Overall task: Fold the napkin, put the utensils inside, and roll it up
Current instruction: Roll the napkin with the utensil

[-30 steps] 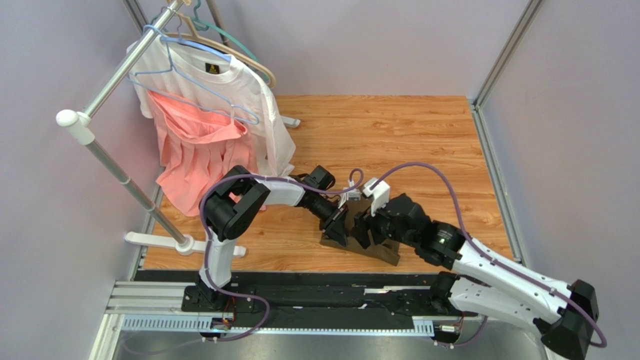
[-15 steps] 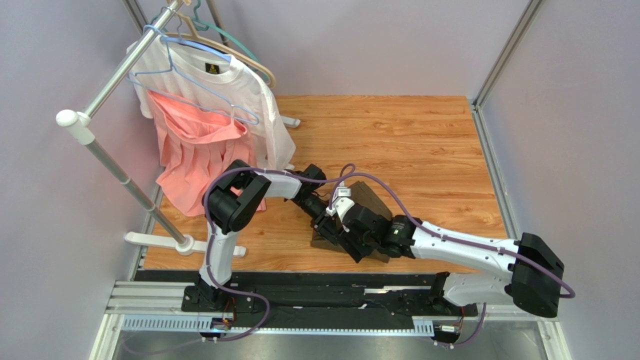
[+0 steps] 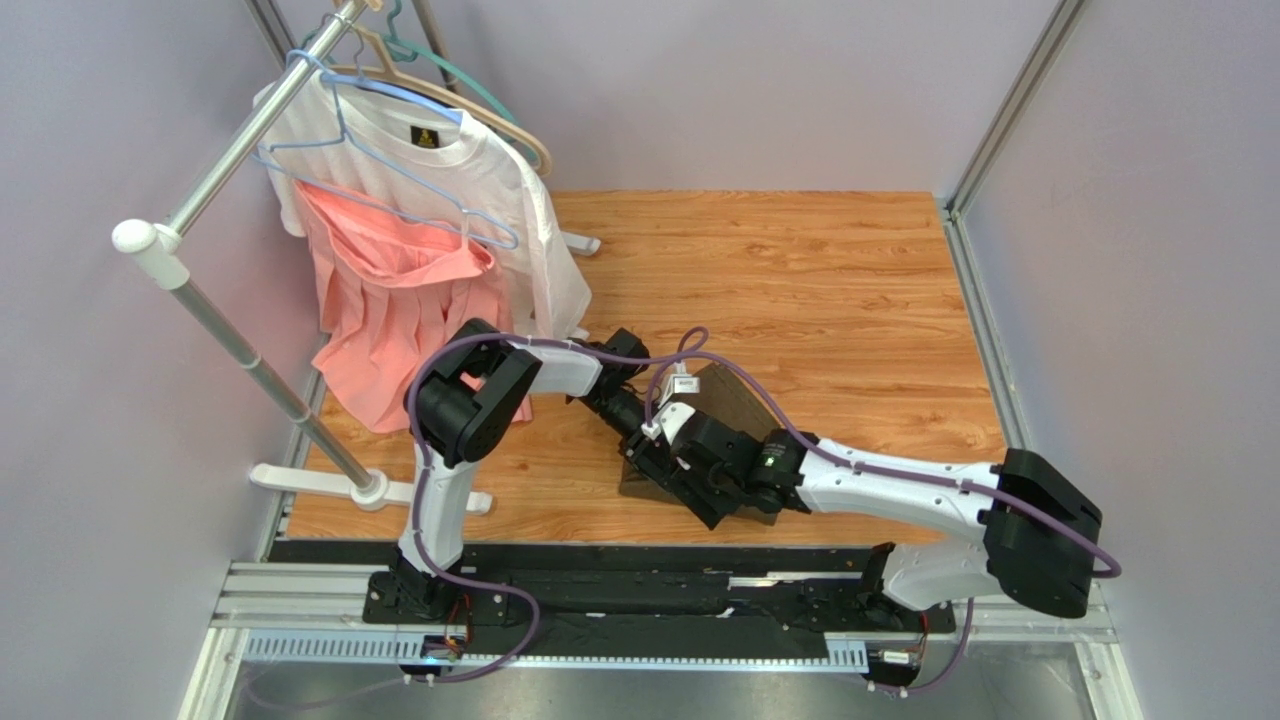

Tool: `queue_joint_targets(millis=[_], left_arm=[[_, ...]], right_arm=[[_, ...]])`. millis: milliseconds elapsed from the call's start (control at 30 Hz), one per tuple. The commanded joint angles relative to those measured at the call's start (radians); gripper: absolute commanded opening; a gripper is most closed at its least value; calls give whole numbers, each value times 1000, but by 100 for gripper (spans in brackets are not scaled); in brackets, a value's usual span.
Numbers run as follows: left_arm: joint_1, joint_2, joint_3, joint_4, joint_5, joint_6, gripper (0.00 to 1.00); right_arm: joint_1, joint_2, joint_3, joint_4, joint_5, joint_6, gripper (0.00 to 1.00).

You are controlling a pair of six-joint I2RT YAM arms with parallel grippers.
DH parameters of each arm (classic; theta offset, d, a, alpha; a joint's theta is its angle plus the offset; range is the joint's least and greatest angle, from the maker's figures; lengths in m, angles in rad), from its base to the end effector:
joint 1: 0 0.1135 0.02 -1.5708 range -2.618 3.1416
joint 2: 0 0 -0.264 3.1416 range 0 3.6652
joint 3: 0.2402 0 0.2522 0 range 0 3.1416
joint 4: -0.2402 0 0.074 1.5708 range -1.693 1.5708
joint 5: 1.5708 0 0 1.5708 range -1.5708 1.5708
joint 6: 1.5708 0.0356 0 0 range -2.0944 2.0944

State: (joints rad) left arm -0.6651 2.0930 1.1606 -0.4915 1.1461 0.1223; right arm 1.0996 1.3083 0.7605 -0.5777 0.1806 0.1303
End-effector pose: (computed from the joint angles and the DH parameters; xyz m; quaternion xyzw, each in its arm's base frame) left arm 0.2623 -0.2470 0.0936 -0.3582 -0.7586 0.5375 0.0856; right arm 0.1141 0.2099 0.1937 -0.4349 0.8688 0.0550 0.2304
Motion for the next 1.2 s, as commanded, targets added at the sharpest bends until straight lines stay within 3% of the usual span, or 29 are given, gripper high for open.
queue_joint_targets(millis=[0, 133, 367, 667, 867, 900, 933, 1033, 1067, 1167], left_arm=[[5, 27, -12, -21, -135, 60, 0], [7, 25, -13, -21, -135, 60, 0], [7, 16, -12, -22, -134, 62, 0], [9, -5, -22, 1, -105, 54, 0], [28, -53, -62, 96, -40, -7, 0], [33, -62, -68, 132, -31, -19, 0], [38, -79, -79, 146, -28, -29, 2], [51, -135, -111, 235, -28, -82, 21], [62, -151, -121, 284, -29, -114, 32], [76, -197, -139, 320, -49, -144, 44]], right_arm=[[6, 40, 26, 30, -41, -9, 61], [14, 23, 34, 3, 23, 32, 62], [14, 87, 40, 9, -56, 32, 61], [-38, 193, 62, -5, -167, 49, 37], [-95, 232, 45, -4, -288, 69, 12], [-102, 233, 42, 2, -302, 74, 4], [-112, 233, 37, 9, -326, 75, 0], [-145, 223, 14, 32, -386, 83, 0], [-165, 221, 8, 38, -401, 84, 0], [-191, 217, -7, 52, -440, 89, 0]])
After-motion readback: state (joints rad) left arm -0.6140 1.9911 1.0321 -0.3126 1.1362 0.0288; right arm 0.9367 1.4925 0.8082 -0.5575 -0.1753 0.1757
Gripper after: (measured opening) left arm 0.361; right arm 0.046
